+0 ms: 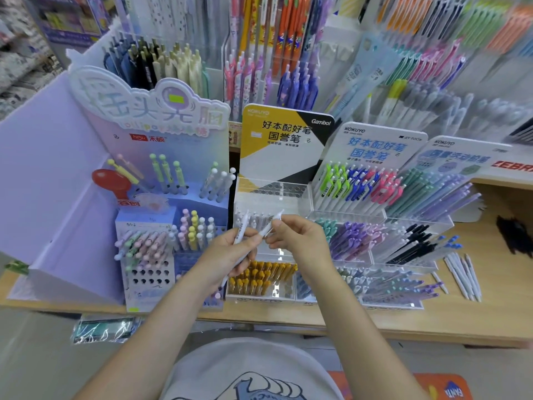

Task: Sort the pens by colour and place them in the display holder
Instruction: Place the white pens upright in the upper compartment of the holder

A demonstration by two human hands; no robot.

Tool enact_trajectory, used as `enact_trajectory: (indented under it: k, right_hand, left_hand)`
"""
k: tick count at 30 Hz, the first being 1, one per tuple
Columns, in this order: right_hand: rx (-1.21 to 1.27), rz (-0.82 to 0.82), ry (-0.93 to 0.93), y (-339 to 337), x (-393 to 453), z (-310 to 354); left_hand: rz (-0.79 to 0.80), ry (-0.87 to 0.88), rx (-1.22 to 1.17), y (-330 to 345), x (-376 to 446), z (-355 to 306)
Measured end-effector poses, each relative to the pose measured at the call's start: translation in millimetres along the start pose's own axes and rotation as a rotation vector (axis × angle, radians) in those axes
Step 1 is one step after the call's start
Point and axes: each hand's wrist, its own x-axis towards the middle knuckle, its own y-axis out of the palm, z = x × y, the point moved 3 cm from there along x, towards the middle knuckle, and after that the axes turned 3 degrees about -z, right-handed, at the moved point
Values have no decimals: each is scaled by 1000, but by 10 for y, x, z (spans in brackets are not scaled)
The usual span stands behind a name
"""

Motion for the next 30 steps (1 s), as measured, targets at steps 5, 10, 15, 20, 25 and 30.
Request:
enact_trajectory:
  k: [5,10,15,20,25,30]
  right_hand:
    - [-18,-191,-126,-248,61,159]
    - [-157,-295,-213,-296,193,126]
    - [-470,-209,-295,-81,287,-133]
    - [-667,-141,-405,-13,361,-258]
    - [-844,-32,-442,87,421,-336]
    - [-890,-32,-394,165,448,-406]
  left_hand:
    - [-24,-25,-27,-99,28,-28]
    - [-63,-44,-177,-261,42,24]
    - [-53,7,-182,-287,22,10]
    - [-81,-13,-166,-346,27,38]
    - [-96,-30,-136,-361,19,45]
    - [-80,-1,-143,-362,6,11]
